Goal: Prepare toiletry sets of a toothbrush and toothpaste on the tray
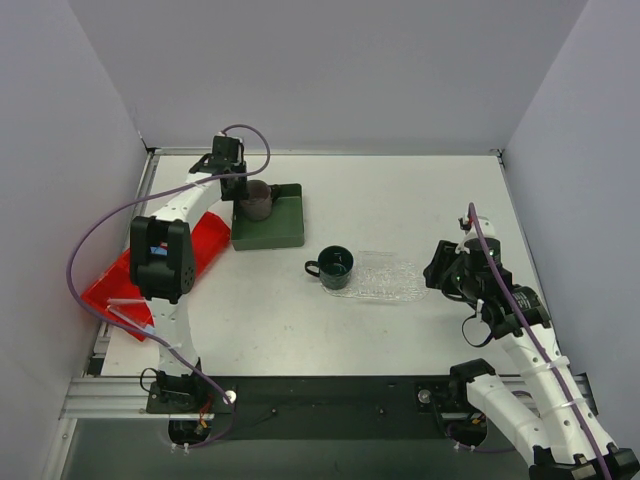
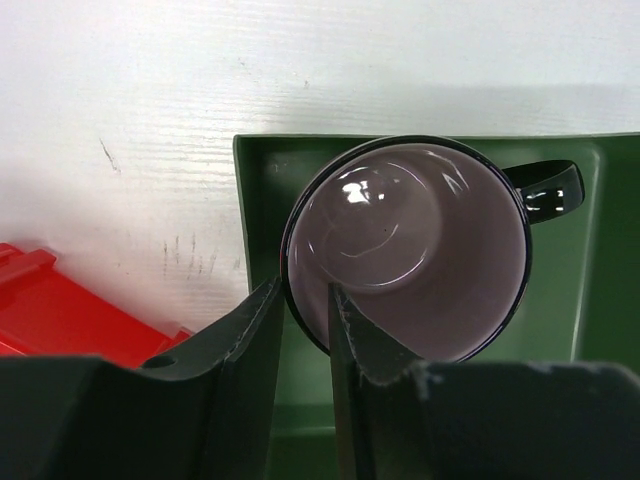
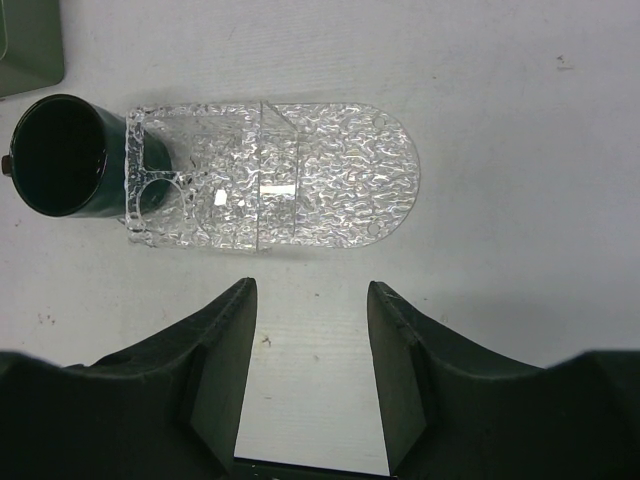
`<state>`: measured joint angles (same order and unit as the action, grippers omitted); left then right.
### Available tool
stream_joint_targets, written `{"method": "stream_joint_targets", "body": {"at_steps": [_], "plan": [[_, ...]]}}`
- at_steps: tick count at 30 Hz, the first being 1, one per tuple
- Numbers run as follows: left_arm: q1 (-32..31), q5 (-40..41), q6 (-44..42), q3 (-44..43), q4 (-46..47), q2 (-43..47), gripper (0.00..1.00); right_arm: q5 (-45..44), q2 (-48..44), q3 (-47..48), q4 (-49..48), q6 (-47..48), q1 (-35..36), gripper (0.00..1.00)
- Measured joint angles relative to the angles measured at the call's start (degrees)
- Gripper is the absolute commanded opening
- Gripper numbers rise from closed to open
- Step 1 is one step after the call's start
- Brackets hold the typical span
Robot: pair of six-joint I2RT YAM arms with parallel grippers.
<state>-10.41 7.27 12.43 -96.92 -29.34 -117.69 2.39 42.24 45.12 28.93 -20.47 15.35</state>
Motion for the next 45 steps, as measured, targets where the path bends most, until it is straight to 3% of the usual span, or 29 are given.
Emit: {"method": "stream_joint_targets", "body": {"at_steps": [10, 22, 31, 45], "plan": [[-0.7, -0.6, -1.1, -0.3, -0.3, -0.2, 0.34, 0.0, 0.0, -0.5, 0.0, 0.0, 0.0, 0.44], [-0.7, -0.7, -1.0, -7.8, -4.2, -7.6, 0.35, 0.0, 0.7, -0.5, 0.0, 0.0, 0.0, 0.44], [-1.1, -0.6, -1.1, -8.4, -5.0, -8.0, 0.0, 0.0, 0.8, -0.5, 0.0, 0.0, -0.1, 0.44], [-1.5, -1.1, -1.0, -5.2, -4.7, -5.0, 0.0, 0.0, 0.8, -0.4, 0.1, -0.3, -0.4, 0.43]]}}
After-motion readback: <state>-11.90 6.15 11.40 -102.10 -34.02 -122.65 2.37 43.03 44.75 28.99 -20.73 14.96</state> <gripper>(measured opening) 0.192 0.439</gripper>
